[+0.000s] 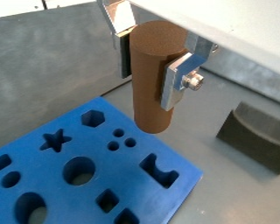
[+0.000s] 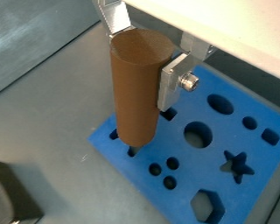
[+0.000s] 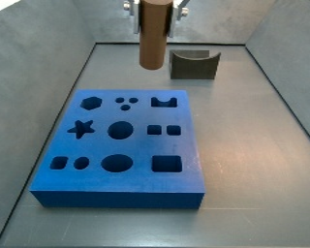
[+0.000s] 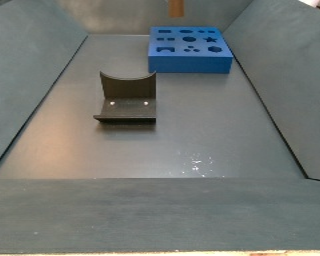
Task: Pick up the round object. Move up. Place the round object on the fixture. Regrasp the round object. Move to above the board. Insert the round object.
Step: Move to above the board, then insert the round object.
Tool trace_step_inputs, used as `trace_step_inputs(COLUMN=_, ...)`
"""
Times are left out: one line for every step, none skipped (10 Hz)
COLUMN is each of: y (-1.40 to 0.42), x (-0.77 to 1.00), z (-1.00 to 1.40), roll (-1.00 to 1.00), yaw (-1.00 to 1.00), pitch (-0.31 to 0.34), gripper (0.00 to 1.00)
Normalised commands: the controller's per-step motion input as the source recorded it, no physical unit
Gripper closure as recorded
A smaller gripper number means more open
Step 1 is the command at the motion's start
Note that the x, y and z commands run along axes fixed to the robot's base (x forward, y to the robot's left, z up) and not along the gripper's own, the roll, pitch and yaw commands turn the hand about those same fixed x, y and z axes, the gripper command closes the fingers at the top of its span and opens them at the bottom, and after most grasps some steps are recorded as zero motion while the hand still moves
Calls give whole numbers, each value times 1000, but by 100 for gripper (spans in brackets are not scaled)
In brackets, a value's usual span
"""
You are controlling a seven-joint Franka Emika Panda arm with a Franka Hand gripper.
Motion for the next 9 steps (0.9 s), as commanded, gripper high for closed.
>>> trace_step_inputs(y=34, x=-47, z=8, roll=-873, yaw=-25, pitch=-113, gripper=100)
trace_step_inputs(y=37, x=-48, z=11, roll=-675, yaw=-22, pitch=-97, gripper=100)
trace_step_inputs(y=36, x=-50, z=12, roll=-554, yaw=-15, pitch=-87, gripper=100)
trace_step_inputs(y=25, x=-47, z=10, roll=-360, yaw=-11, pitch=-75, gripper=100)
trace_step_inputs(y=0, x=-100, z=-20, roll=0, yaw=0, pitch=0, gripper=100)
trace_step_inputs(y=-489, x=-343, z=-371, roll=6, yaw=-169, pitch=11, gripper=100)
trace_step_inputs(y=-746, x=-343, z=-569, roll=0, yaw=-254, pitch=80, gripper=100)
trace_step_inputs(y=-806, x=-377, z=-614, roll=34, yaw=-217, pitch=20, gripper=100)
trace_step_inputs(y=-706, x=-334, z=-437, roll=54, yaw=-117, pitch=0, gripper=100)
